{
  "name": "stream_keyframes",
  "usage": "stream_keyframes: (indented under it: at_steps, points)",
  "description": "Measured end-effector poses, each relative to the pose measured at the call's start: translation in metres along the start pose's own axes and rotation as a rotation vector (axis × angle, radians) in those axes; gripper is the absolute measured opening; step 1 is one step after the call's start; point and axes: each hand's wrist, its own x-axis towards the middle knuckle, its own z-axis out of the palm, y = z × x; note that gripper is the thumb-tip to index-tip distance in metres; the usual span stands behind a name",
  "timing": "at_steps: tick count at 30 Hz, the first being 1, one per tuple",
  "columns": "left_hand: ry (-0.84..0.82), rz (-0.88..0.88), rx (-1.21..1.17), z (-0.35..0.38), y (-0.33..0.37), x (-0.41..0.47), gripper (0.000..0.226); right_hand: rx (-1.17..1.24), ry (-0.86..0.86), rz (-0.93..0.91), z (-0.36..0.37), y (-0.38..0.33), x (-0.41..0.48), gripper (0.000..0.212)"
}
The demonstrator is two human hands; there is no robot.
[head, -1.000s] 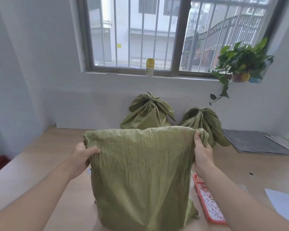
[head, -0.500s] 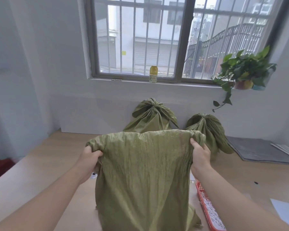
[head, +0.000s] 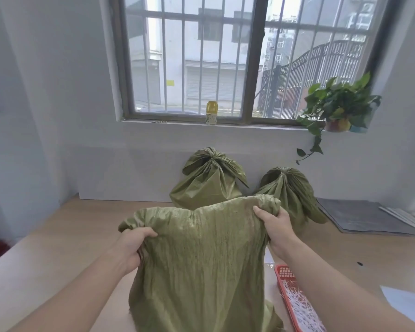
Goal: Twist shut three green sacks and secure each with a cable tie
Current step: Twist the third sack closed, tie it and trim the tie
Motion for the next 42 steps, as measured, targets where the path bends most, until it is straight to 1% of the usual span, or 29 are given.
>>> stream_keyframes:
  at_steps: [4, 6, 9, 12, 14, 18, 22, 27, 30, 35, 39, 42]
  points:
    - [-0.038, 0.108, 0.049, 0.013, 0.015, -0.006, 0.026, -0.043, -0.098, -0.005, -0.001, -0.017, 0.011, 0.030]
    - [-0.053, 0.161, 0.075, 0.014, 0.018, -0.005, 0.027, -0.053, -0.093, 0.022, -0.003, -0.022, 0.014, 0.027]
    - [-0.047, 0.177, 0.114, 0.013, 0.013, 0.000, 0.030, -0.051, -0.056, 0.052, -0.008, -0.018, 0.013, 0.017]
    - [-0.010, 0.212, 0.150, 0.012, 0.005, 0.002, 0.039, -0.050, -0.042, 0.066, -0.009, -0.013, 0.010, 0.015]
    - [-0.011, 0.222, 0.166, 0.013, 0.003, 0.002, 0.040, -0.060, -0.043, 0.080, -0.010, -0.015, 0.007, 0.013]
    - [-0.041, 0.247, 0.224, 0.017, 0.000, -0.003, 0.033, -0.072, -0.050, 0.073, -0.012, -0.019, 0.003, 0.014]
    - [-0.017, 0.284, 0.271, 0.023, -0.007, -0.007, 0.024, -0.088, -0.058, 0.073, -0.010, -0.017, -0.001, 0.014]
    - [0.008, 0.300, 0.324, 0.019, -0.013, -0.001, 0.022, -0.118, -0.030, 0.049, -0.010, -0.011, -0.002, 0.017]
    - [0.025, 0.298, 0.346, 0.020, -0.016, -0.001, 0.024, -0.140, -0.002, 0.052, -0.011, -0.008, -0.003, 0.015]
    - [0.093, 0.273, 0.308, 0.016, -0.021, 0.004, 0.025, -0.135, 0.036, 0.056, -0.014, -0.001, -0.004, 0.015]
    - [0.097, 0.263, 0.258, 0.015, -0.021, 0.007, 0.019, -0.140, 0.063, 0.035, -0.013, 0.001, -0.007, 0.014]
    - [0.096, 0.294, 0.251, 0.017, -0.023, 0.005, 0.017, -0.122, 0.059, 0.035, -0.013, 0.005, -0.008, 0.012]
